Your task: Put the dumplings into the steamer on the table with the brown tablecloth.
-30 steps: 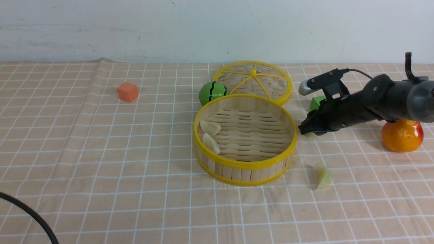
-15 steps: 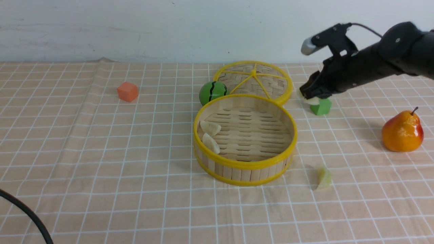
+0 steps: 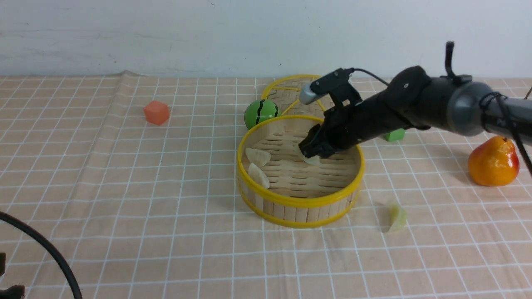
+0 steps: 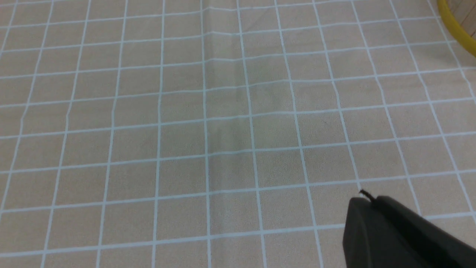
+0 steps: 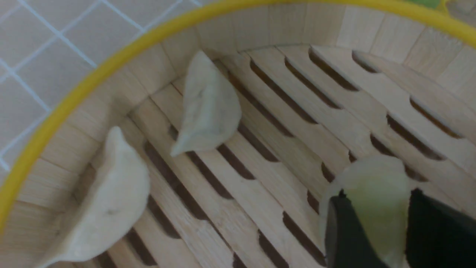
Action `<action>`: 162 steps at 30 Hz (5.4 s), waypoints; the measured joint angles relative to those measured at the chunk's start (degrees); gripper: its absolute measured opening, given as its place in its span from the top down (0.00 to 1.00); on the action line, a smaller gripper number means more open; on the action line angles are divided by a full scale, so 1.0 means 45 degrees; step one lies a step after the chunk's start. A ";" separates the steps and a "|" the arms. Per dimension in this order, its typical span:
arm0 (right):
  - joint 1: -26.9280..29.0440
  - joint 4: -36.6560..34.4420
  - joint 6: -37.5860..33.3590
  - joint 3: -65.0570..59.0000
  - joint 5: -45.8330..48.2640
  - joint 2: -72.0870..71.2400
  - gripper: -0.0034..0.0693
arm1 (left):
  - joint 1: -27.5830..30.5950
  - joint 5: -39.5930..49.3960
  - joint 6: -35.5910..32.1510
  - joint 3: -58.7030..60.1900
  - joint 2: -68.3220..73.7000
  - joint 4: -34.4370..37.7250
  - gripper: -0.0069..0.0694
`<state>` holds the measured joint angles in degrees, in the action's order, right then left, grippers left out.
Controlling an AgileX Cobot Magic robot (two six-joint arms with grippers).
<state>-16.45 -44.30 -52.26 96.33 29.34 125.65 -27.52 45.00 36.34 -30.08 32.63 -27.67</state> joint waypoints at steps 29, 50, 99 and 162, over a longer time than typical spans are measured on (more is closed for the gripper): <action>0.0795 0.9766 1.3164 -0.1536 0.5601 -0.2101 0.35 | 0.0000 -0.1053 0.0217 0.0000 0.0000 0.0774 0.92; -0.0595 0.5337 0.8339 0.0449 0.4554 -0.3351 0.69 | 0.0000 -0.1053 0.0217 0.0000 0.0011 0.0870 0.90; -0.1799 1.3061 1.1981 -0.6406 0.7241 -1.5938 0.97 | 0.0000 -0.1053 0.0229 0.0000 0.0011 0.0871 0.84; 0.2752 0.9058 1.3595 -2.1590 -0.1544 -2.8050 0.93 | 0.0000 -0.1042 0.0229 0.0010 0.0011 0.0882 0.78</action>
<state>-4.06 -3.54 8.92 -0.83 22.39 -0.57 -27.52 40.31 37.37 -30.04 32.68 -23.70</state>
